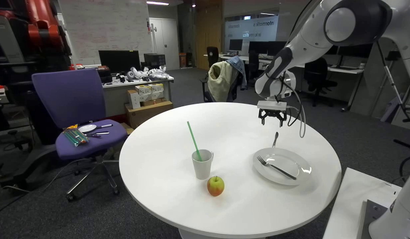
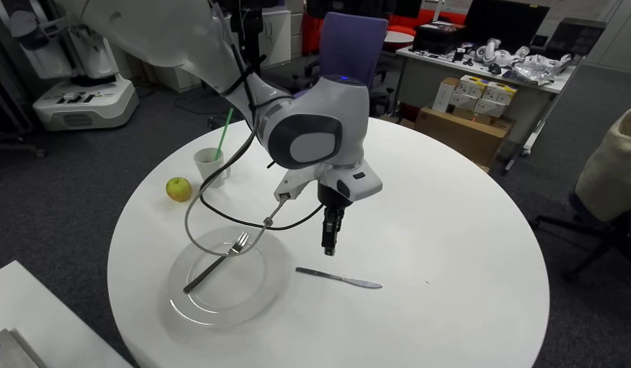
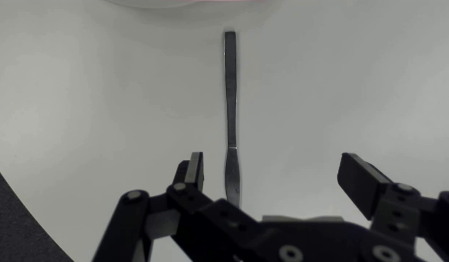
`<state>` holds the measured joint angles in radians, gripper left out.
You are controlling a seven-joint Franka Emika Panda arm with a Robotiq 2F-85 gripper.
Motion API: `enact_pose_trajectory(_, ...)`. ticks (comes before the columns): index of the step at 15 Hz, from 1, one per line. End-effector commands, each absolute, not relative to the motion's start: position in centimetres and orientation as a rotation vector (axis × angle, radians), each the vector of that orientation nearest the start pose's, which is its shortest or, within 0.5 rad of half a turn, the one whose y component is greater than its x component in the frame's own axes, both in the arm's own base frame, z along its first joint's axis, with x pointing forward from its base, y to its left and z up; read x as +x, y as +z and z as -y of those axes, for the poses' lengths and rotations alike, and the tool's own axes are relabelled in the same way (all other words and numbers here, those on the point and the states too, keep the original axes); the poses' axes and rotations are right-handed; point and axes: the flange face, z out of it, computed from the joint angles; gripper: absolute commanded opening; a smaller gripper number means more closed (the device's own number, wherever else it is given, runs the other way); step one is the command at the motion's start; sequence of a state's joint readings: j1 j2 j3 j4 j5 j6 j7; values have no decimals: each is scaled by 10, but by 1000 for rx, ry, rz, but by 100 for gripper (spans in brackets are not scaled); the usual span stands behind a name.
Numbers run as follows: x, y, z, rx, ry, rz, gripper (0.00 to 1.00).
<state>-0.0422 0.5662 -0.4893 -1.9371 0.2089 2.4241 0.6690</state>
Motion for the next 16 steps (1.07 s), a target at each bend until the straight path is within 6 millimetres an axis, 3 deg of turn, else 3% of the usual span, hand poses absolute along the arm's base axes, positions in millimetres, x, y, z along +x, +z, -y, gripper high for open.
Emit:
enact_pose_trajectory(1, 543, 221, 305, -2601, -14, -1966, 100)
enact_pose_trajectory(7, 547, 211, 301, -2610, 5, -1955, 100)
enact_pose_trajectory(16, 560, 168, 295, -2622, 102, -1985, 100)
